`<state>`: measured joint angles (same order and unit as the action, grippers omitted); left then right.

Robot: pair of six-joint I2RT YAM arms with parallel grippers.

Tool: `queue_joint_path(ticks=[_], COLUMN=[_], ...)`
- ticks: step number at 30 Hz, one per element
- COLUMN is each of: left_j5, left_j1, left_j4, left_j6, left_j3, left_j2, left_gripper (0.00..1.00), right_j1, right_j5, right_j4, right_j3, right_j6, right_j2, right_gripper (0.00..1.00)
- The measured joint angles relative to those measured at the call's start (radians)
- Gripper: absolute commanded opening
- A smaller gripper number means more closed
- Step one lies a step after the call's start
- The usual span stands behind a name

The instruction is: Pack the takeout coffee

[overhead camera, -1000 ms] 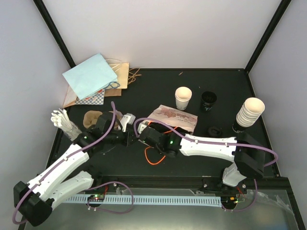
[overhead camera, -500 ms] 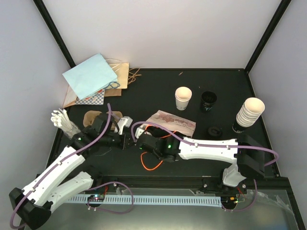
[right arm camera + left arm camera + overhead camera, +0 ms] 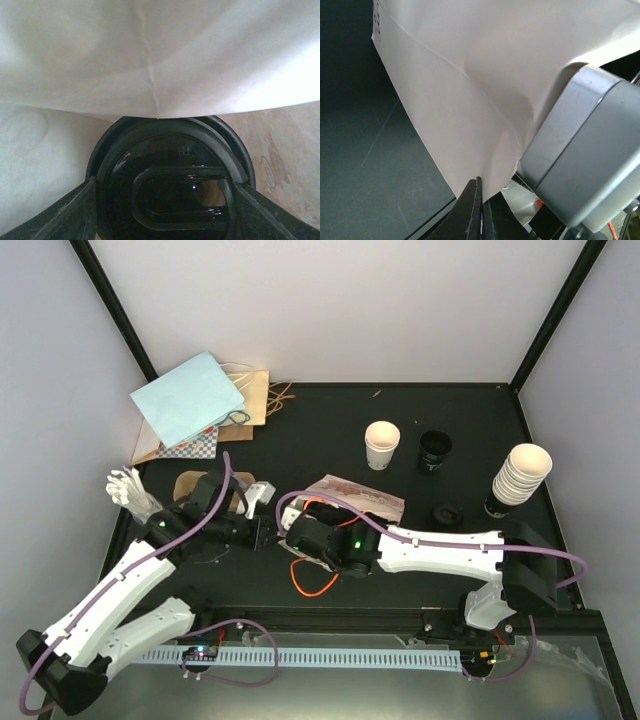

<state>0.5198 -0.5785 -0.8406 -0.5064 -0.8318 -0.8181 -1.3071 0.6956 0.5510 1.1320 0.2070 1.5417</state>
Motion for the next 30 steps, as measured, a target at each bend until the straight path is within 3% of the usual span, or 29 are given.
queue_joint_path(ticks=[30], left_j5=[-0.023], left_j1=[0.000], left_j4=[-0.002], left_j6=[-0.002], left_j3=[-0.017], left_j2=[-0.027], left_gripper=[0.01], right_j1=[0.042], right_j5=[-0.068], right_j4=[-0.023], right_j3=[-0.009], right_j6=[0.013], right_j2=[0.003], right_gripper=[0.46])
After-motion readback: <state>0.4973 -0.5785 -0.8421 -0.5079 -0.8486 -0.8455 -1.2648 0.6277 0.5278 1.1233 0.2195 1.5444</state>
